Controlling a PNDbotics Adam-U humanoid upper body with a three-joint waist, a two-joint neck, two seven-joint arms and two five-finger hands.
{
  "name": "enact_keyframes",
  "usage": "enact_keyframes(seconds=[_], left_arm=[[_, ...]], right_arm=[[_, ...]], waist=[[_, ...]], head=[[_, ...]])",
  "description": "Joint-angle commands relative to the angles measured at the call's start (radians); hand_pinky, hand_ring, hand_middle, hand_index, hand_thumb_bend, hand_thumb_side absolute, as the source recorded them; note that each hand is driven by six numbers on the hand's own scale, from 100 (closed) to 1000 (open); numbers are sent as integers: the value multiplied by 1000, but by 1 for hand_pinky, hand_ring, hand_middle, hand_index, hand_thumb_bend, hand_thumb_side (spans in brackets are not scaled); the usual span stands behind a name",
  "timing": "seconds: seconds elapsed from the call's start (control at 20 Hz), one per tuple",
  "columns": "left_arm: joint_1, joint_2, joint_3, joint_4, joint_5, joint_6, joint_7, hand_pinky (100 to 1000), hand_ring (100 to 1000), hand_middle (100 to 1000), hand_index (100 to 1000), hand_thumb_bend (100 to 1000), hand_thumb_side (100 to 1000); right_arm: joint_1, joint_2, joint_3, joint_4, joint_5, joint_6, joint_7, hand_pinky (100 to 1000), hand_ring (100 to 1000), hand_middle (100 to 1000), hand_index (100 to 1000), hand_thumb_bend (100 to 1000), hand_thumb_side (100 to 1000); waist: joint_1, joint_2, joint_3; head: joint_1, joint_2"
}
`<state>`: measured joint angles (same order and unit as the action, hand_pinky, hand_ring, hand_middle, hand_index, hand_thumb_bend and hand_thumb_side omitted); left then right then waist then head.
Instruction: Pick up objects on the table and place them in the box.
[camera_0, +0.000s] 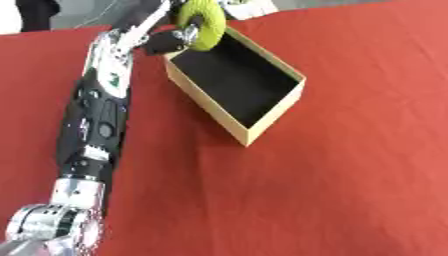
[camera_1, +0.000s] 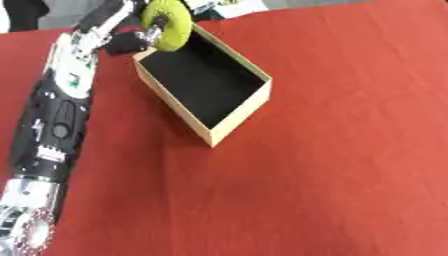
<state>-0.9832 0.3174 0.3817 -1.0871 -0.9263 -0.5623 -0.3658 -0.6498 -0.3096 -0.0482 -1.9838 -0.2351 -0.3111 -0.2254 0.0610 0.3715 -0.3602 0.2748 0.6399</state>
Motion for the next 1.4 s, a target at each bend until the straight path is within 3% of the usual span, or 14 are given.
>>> enact_keyframes(seconds=[0.05, 0.15, 0.2, 0.45, 0.7, 0.8, 0.85, 1.1, 1.4], left_arm=[[-12, 16, -2, -9, 23, -35, -33, 716, 771, 806, 902, 167, 875], [-12, 17, 2, -11, 28, -41, -45, 716, 771, 806, 902, 167, 875], [-10, 16, -1, -9, 30, -50, -57, 809, 895, 930, 972, 272, 921], [-3, 19, 6, -13, 50, -73, -99, 809, 894, 921, 964, 298, 918], [5, 21, 15, -35, 84, -56, -82, 768, 840, 830, 895, 230, 901], [8, 24, 18, -48, 112, -39, -57, 750, 820, 805, 871, 181, 874], [8, 27, 22, -57, 134, -27, -42, 739, 808, 791, 856, 106, 852], [12, 70, 30, -148, 308, 72, 8, 739, 806, 786, 850, 100, 839], [112, 195, 29, -300, 707, 198, 25, 733, 793, 768, 822, 100, 797]], right_arm=[[-7, -12, -6, -16, 5, 1, -6, 825, 770, 536, 749, 100, 594], [-6, -12, -6, -16, 6, 1, -6, 825, 770, 536, 749, 100, 594], [-6, -12, -6, -16, 6, 1, -7, 825, 770, 536, 749, 100, 593], [-4, -16, -8, -16, 7, 0, -10, 824, 769, 536, 749, 100, 588], [-3, -19, -9, -16, 7, -2, -12, 824, 768, 537, 749, 100, 582], [0, -25, -12, -16, 9, -5, -15, 823, 767, 537, 749, 100, 577], [1, -28, -15, -16, 10, -7, -17, 822, 765, 538, 749, 100, 566], [16, -59, -38, -16, 21, -25, -43, 820, 763, 543, 750, 100, 548], [60, -110, -63, -16, 54, -30, -82, 819, 763, 544, 750, 100, 542]], waist=[[-3, -20, 2], [-3, -20, 2], [-3, -21, 4], [-7, -24, 12], [-11, -28, 21], [-11, -31, 27], [-11, -32, 31], [-10, -47, 55], [-1, -73, 116]], head=[[-7, -9], [-7, -9], [-8, -9], [-10, -2], [-14, 4], [-18, 10], [-20, 13], [-42, 41], [-127, 70]])
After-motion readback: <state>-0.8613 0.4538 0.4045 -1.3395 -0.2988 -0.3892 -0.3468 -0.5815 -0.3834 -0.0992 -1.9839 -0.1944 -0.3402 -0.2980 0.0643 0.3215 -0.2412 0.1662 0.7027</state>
